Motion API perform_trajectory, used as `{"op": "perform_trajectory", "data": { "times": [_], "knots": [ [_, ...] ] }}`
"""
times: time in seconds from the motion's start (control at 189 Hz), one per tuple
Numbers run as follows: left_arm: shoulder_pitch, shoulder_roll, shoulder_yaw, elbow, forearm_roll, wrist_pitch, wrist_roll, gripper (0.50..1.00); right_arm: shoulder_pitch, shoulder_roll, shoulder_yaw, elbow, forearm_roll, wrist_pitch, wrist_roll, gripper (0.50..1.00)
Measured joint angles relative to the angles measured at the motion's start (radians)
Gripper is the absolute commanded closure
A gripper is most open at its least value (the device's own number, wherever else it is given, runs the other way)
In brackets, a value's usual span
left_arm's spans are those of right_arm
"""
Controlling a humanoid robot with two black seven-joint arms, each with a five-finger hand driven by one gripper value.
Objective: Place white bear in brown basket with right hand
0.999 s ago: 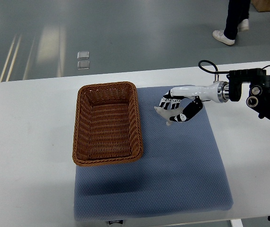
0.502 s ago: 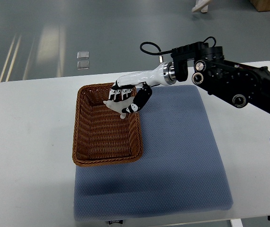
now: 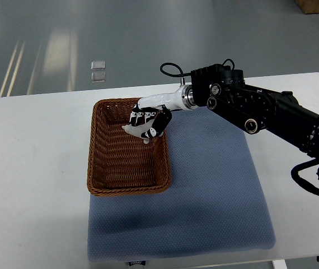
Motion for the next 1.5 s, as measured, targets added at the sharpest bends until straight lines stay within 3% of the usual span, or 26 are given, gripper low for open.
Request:
{"op": "perform_trajectory", "data": {
  "times": [0.333,0.391,0.455,0.513,0.814,0.978,1.274,1.501],
  "knots": [
    [0.000,0.000,0.000,0.000,0.000,0.000,0.000,0.500,0.022,0.000,0.001,0.008,0.008,0.011,0.000,0.818],
    [0.000,0.000,0.000,0.000,0.000,0.000,0.000,0.500,0.032,0.000,0.003,0.008,0.008,0.007,0.001,0.724],
    [0.000,0.000,0.000,0.000,0.000,0.000,0.000,0.500,0.038,0.000,0.009,0.007,0.009,0.001,0.002,0.693],
    [0.000,0.000,0.000,0.000,0.000,0.000,0.000,0.500,0.042,0.000,0.014,0.007,0.017,-0.005,0.004,0.634],
    [0.000,0.000,0.000,0.000,0.000,0.000,0.000,0.500,0.050,0.000,0.062,0.007,0.210,-0.037,-0.001,0.621],
    [0.000,0.000,0.000,0.000,0.000,0.000,0.000,0.500,-0.031,-0.003,0.166,0.005,0.429,-0.039,-0.049,0.605],
    [0.000,0.000,0.000,0.000,0.000,0.000,0.000,0.500,-0.212,-0.103,0.321,0.006,0.783,-0.068,-0.077,0.605],
    [0.000,0.000,0.000,0.000,0.000,0.000,0.000,0.500,-0.263,-0.174,0.361,0.007,1.016,-0.155,-0.121,0.585]
  ]
}}
